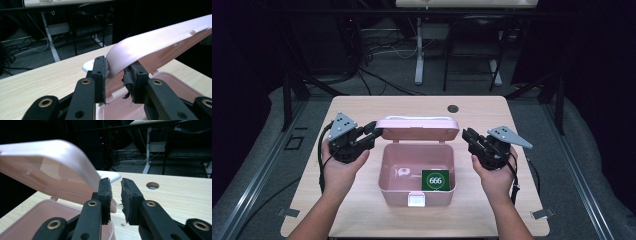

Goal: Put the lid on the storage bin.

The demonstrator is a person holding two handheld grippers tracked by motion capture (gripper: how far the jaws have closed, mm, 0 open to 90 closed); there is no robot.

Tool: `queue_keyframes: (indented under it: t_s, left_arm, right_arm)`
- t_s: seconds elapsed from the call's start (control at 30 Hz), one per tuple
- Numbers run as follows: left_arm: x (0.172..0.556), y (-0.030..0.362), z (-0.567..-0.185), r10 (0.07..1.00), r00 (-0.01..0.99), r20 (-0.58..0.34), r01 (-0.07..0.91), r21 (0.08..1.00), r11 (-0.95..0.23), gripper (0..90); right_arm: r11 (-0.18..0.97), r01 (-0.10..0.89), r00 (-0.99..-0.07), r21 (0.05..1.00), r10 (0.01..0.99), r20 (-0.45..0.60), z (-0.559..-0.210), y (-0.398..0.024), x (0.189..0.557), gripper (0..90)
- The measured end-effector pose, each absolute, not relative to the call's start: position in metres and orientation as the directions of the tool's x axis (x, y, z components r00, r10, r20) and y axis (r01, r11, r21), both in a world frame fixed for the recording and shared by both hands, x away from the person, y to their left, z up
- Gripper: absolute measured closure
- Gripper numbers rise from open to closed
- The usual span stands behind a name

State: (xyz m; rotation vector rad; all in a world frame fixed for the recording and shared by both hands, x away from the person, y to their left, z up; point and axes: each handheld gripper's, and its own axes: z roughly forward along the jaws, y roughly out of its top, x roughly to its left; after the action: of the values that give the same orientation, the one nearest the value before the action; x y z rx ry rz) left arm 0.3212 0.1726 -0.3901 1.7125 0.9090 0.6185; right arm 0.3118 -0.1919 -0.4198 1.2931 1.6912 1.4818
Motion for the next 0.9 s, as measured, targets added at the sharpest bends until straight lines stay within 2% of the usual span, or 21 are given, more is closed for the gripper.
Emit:
queue_keyframes:
  t_s: [0.2, 0.47, 0.9]
  left_arm:
    - [0.313, 0.175, -0.391, 0.806, 0.591, -0.034, 0.270, 0.950, -0.157, 67.0]
    - [0.302, 0.178, -0.394, 0.789, 0.613, -0.049, 0.282, 0.946, -0.159, 64.0]
    - [0.293, 0.179, -0.398, 0.776, 0.627, -0.060, 0.302, 0.938, -0.172, 59.1]
  right_arm:
    - [-0.076, 0.300, -0.390, 0.951, 0.900, 0.195, -0.420, -0.194, 0.313, 70.8]
    - [-0.082, 0.305, -0.395, 0.949, 0.896, 0.205, -0.421, -0.196, 0.318, 53.7]
    - [-0.068, 0.332, -0.376, 0.941, 0.905, 0.198, -0.424, -0.198, 0.323, 48.8]
